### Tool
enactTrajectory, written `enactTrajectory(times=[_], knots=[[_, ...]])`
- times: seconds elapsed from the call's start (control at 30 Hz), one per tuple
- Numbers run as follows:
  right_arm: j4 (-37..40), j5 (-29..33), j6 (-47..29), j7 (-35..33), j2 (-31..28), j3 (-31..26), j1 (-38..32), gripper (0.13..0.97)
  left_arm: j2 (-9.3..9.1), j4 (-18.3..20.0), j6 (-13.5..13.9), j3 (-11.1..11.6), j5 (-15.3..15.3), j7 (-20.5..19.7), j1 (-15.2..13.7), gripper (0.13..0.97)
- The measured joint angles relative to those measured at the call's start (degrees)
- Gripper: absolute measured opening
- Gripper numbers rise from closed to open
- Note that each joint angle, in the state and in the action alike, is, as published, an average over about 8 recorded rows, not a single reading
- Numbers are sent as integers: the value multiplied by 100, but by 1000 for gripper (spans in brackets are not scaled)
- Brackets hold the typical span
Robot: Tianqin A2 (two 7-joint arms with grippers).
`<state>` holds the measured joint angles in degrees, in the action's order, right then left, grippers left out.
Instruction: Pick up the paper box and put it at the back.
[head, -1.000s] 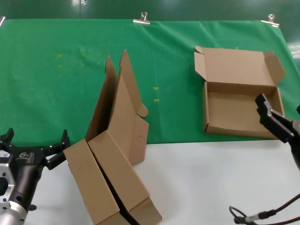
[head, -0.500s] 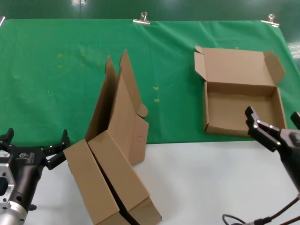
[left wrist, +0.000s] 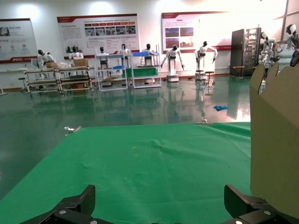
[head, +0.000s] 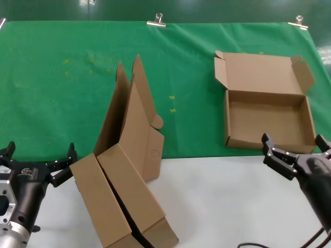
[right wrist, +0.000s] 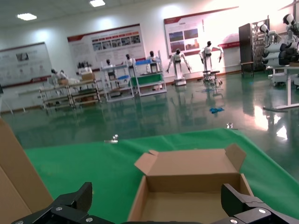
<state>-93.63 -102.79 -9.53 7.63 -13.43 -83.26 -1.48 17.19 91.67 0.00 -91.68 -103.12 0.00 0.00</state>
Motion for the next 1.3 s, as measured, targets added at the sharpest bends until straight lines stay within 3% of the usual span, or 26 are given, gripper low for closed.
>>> enactTrajectory(times=[0.57,1.3], knots=[[160,-28,777,-622,-307,-686,121,966,0,0,0,0,-1,0,0,966],[170,-30,829,-664,-327,-731,129,966,0,0,0,0,-1,0,0,966]])
